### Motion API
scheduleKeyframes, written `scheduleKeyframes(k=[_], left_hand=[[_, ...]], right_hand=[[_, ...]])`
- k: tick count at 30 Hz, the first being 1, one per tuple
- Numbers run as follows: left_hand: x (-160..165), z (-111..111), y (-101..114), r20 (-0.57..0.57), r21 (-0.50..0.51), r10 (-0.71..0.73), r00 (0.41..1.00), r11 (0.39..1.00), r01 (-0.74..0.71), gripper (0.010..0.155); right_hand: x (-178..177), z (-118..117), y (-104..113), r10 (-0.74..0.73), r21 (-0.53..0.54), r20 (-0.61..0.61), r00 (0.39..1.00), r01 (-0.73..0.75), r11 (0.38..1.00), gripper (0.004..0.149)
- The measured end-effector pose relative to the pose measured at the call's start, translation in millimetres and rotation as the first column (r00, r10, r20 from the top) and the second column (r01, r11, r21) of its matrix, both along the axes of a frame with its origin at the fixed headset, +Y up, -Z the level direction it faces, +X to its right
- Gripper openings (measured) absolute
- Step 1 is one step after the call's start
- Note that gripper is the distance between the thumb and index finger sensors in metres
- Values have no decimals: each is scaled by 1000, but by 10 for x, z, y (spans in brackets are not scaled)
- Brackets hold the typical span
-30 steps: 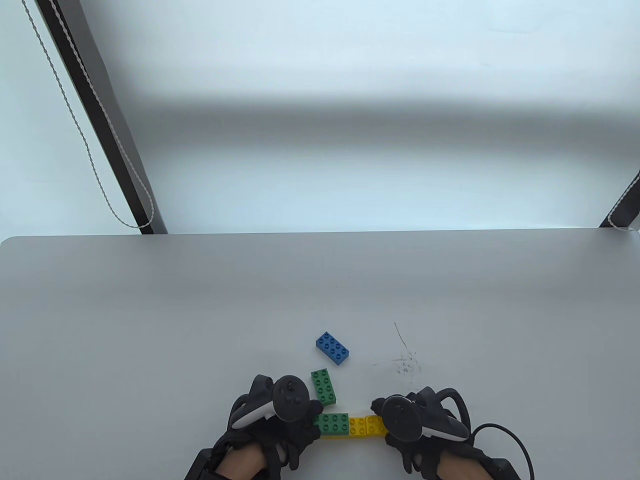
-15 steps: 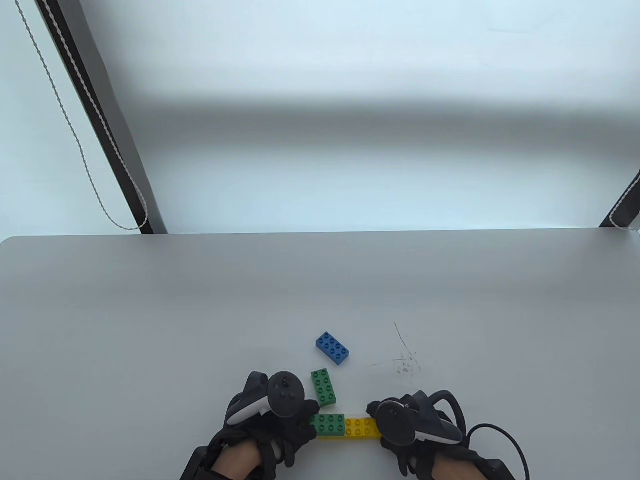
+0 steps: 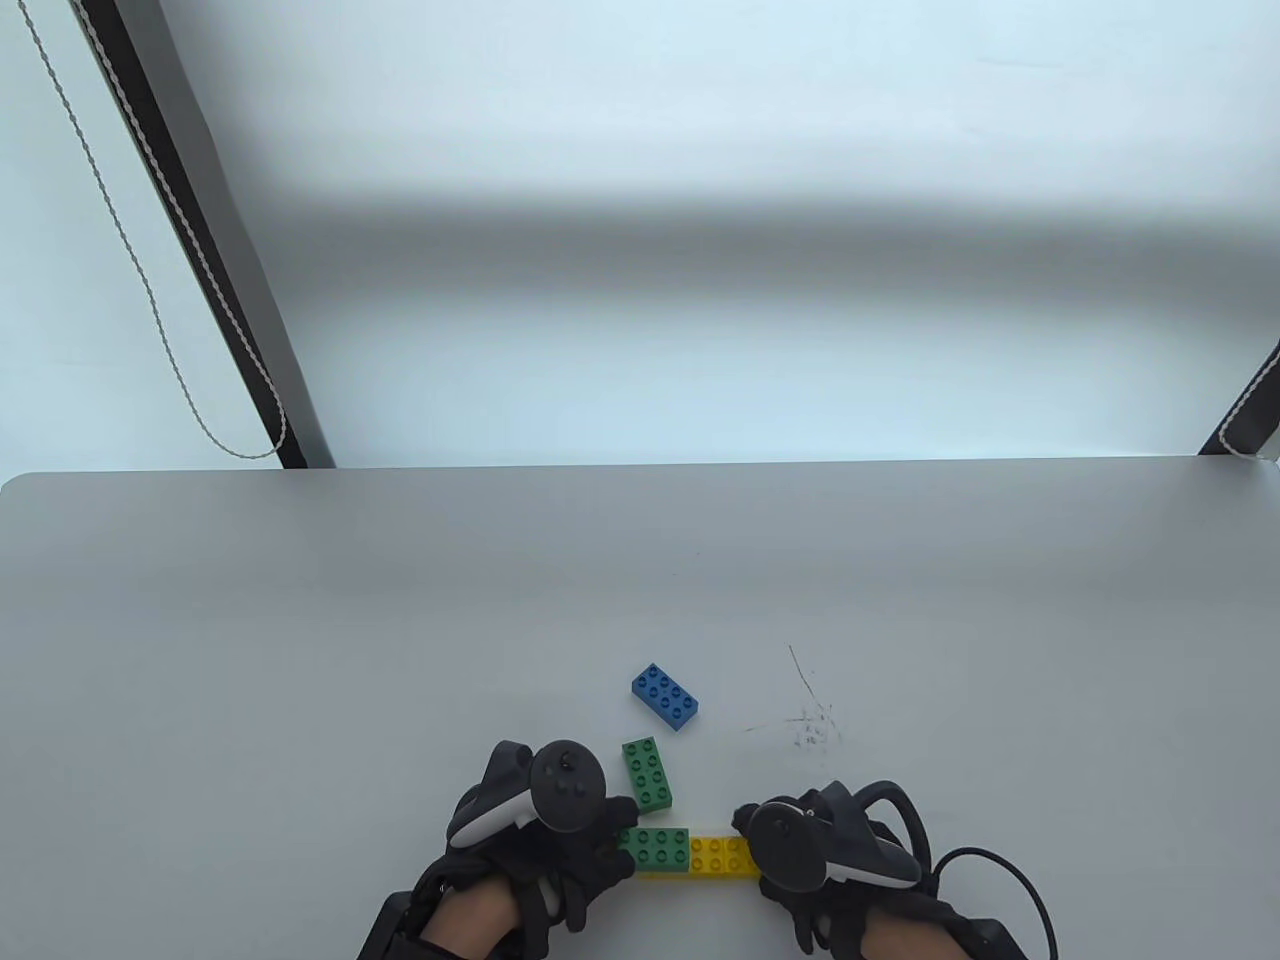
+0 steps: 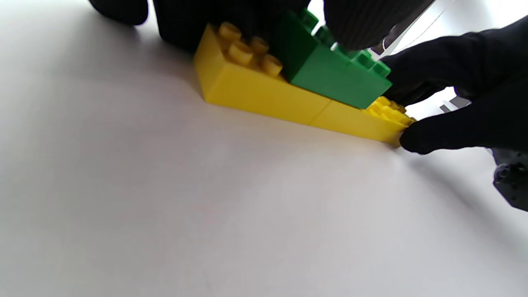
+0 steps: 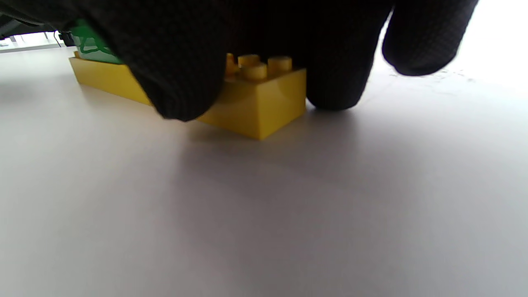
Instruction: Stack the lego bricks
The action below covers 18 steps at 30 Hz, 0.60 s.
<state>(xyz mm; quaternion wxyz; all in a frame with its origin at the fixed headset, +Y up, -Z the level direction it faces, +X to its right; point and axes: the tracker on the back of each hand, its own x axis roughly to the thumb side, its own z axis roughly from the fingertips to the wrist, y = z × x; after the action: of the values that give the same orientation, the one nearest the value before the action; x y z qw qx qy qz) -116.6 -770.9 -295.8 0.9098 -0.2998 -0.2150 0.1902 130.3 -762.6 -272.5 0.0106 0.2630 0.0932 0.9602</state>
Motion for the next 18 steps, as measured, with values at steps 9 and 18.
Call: scheduleKeyframes(k=[9, 18], left_hand=[[-154, -189, 223, -124, 115, 95, 988, 990, -81, 64], [150, -431, 397, -26, 358, -104, 994, 928, 106, 61]], right_hand=[[88, -38, 93, -71, -26, 38, 997, 72, 997, 74], [188, -56, 163, -119, -19, 68, 991, 121, 992, 74]])
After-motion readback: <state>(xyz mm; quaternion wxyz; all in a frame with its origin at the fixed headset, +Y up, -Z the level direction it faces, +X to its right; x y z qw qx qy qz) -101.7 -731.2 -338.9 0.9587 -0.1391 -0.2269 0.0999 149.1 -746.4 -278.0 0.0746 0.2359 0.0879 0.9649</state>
